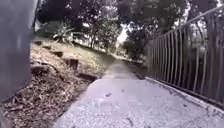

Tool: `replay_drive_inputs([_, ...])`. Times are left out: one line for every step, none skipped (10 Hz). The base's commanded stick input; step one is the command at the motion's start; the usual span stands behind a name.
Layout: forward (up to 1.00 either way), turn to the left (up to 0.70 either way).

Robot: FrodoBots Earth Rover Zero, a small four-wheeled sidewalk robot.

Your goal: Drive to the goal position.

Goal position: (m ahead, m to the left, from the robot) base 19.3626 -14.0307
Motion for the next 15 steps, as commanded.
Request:
replay_drive_inputs([0.50, 0.00])
replay_drive_inputs([0.50, 0.00])
replay_drive_inputs([0.50, -0.11])
replay_drive_inputs([0.50, -0.36])
replay_drive_inputs([0.50, -0.50])
replay_drive_inputs([0.50, -0.50])
replay_drive_inputs([0.50, -0.14])
replay_drive_inputs([0.50, 0.00])
replay_drive_inputs([0.50, 0.00])
replay_drive_inputs([0.50, 0.00])
replay_drive_inputs([0.50, 0.00])
replay_drive_inputs([0.50, 0.00])
replay_drive_inputs([0.50, 0.00])
replay_drive_inputs([0.50, 0.00])
replay_drive_inputs([0.50, 0.00])
